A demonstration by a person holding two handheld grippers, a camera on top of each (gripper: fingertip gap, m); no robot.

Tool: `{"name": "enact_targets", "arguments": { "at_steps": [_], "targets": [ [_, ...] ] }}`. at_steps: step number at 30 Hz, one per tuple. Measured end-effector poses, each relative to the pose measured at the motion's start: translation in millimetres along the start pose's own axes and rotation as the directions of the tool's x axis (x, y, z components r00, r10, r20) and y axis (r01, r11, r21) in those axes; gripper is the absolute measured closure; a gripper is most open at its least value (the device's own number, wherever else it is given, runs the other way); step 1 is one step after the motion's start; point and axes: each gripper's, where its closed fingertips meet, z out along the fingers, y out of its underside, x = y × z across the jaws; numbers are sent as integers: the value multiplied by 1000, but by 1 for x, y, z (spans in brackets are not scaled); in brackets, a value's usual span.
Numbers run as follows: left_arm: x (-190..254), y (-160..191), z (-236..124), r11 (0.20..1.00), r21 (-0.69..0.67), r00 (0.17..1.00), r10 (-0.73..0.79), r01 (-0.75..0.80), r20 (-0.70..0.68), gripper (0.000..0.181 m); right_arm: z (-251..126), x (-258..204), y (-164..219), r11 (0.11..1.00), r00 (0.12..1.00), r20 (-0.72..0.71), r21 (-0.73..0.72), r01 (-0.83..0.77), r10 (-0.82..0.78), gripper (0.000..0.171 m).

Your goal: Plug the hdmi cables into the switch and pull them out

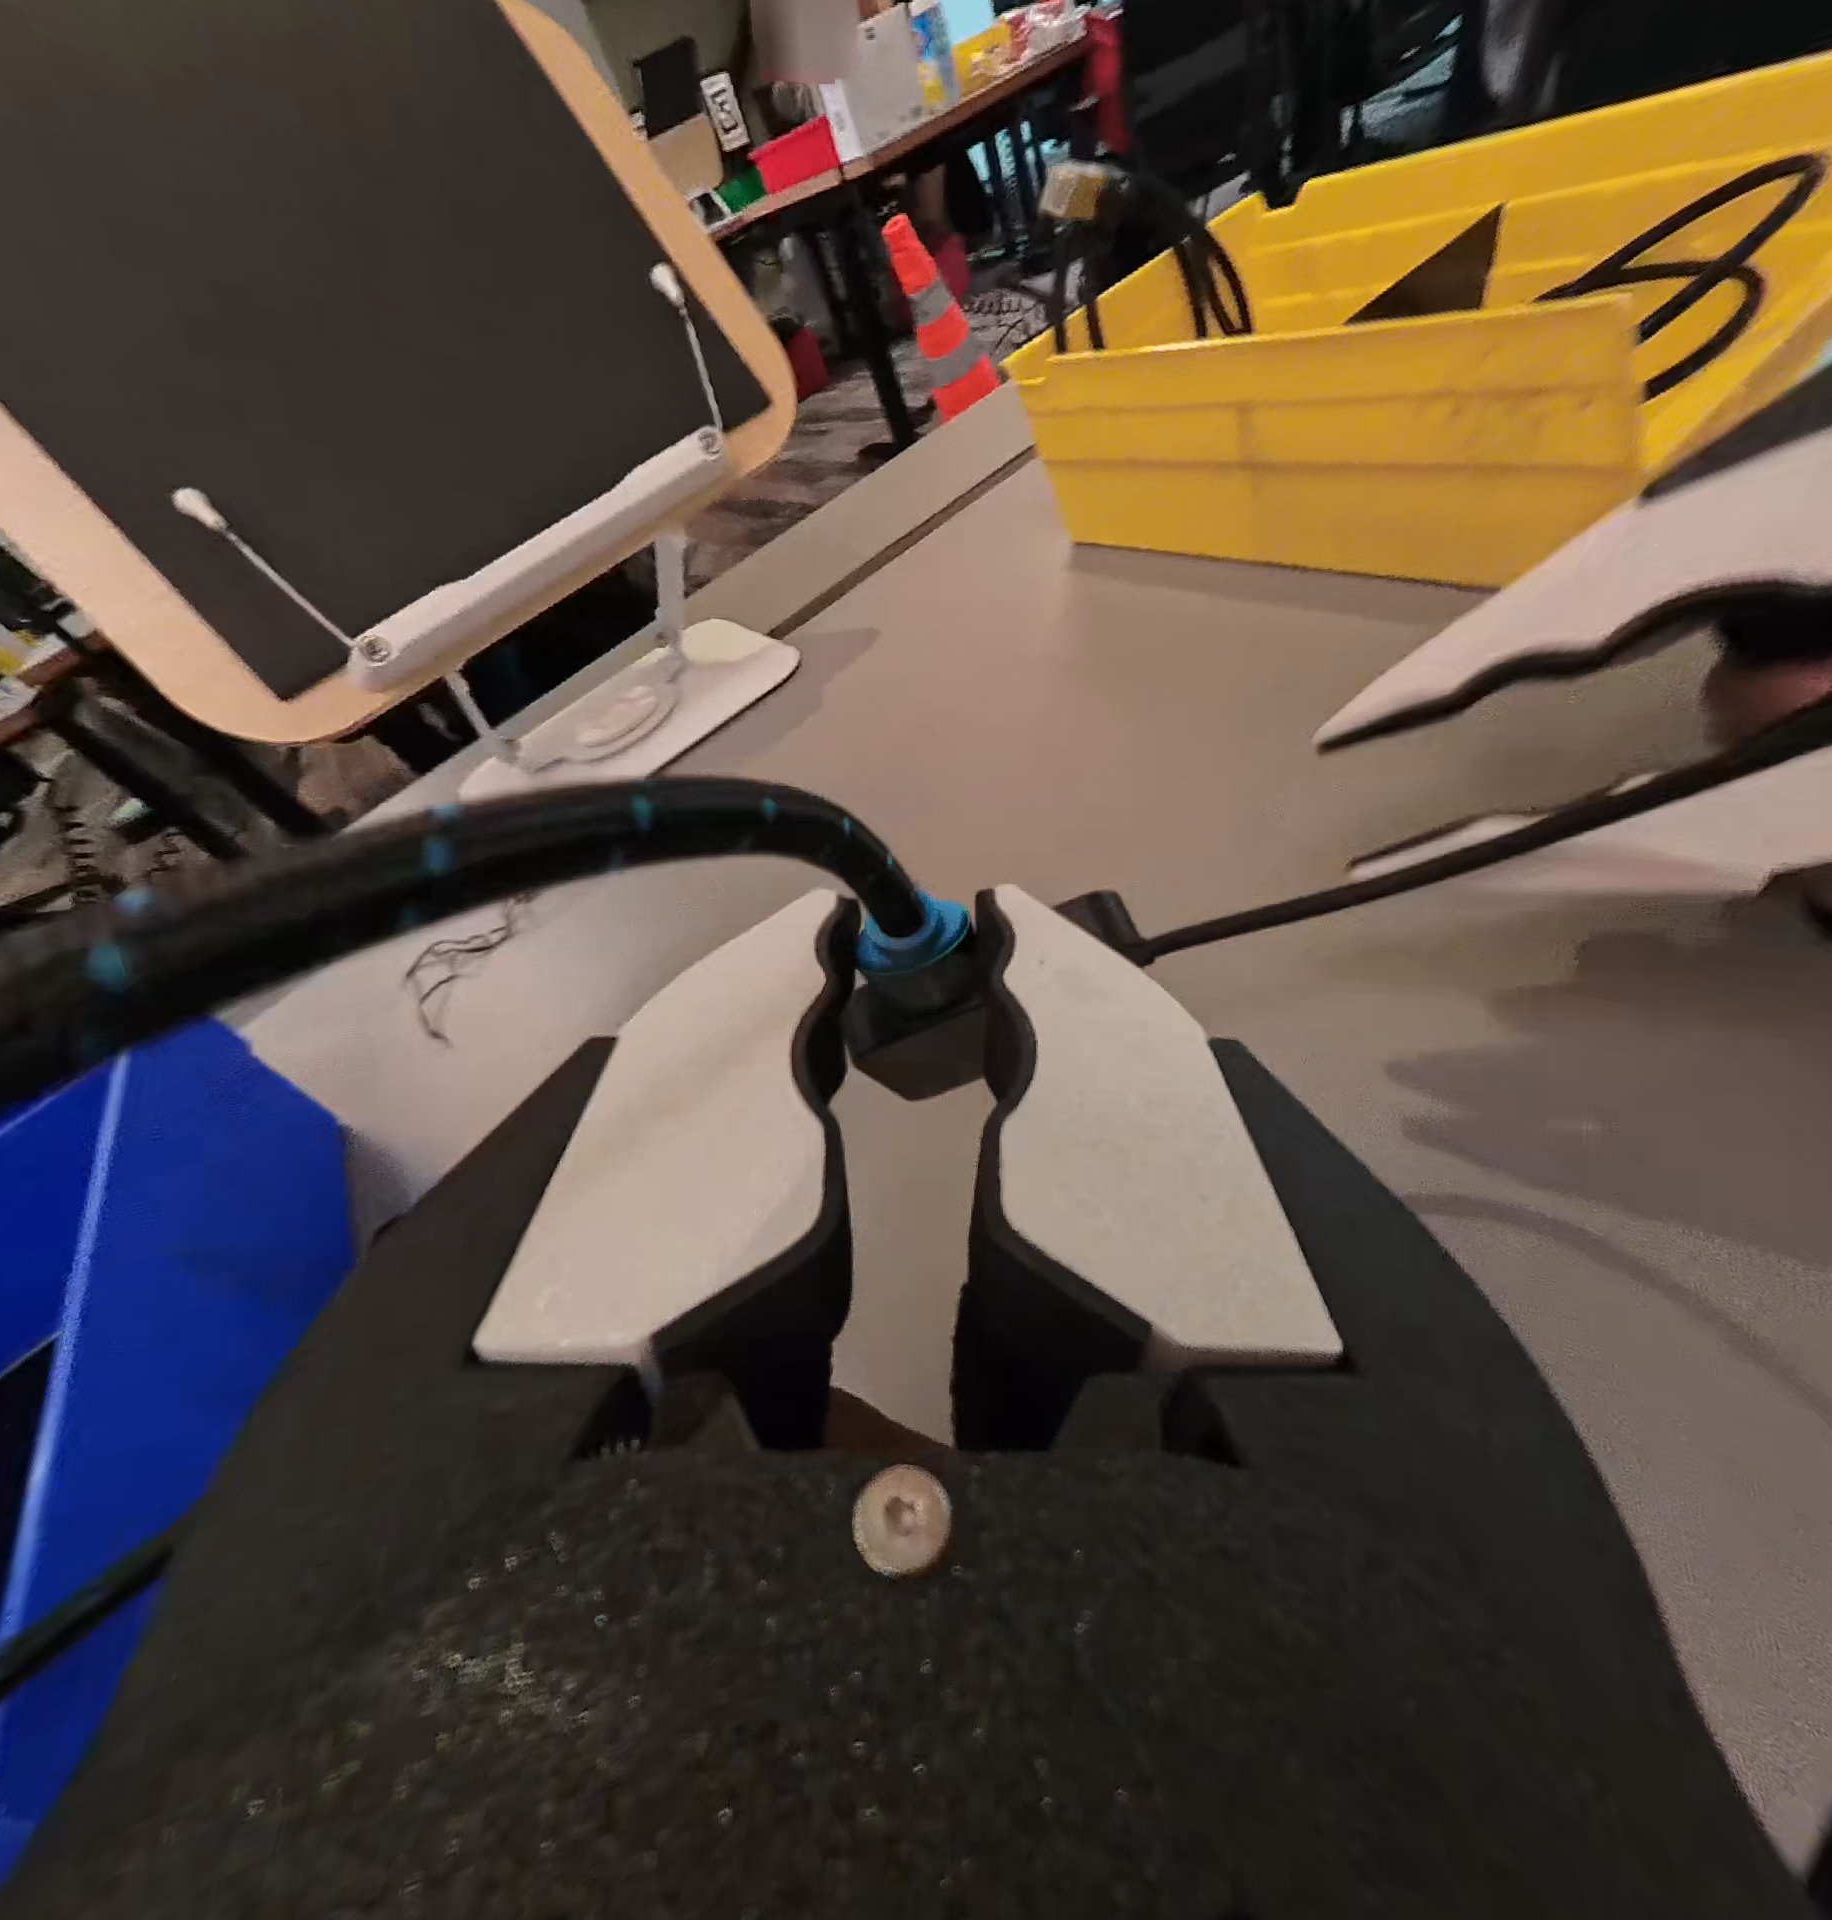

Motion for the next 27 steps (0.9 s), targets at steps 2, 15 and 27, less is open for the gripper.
{"name": "enact_targets", "arguments": {
  "at_steps": [2, 15, 27],
  "targets": [
    [-3, 4, 2, 999, -4, 999, 40, -39, 19, 160, -5, 10, 6, 996, 994, 54, -25, -90, 92, 144],
    [41, -6, 4, 994, 53, 992, 100, -96, -75, 161, 10, -24, -38, 943, 905, 282, 0, -333, 319, 134],
    [64, -13, -7, 997, 42, 985, -55, 63, -160, 157, 22, -20, -31, 997, 998, 59, 73, -21, 16, 158]
  ]
}}
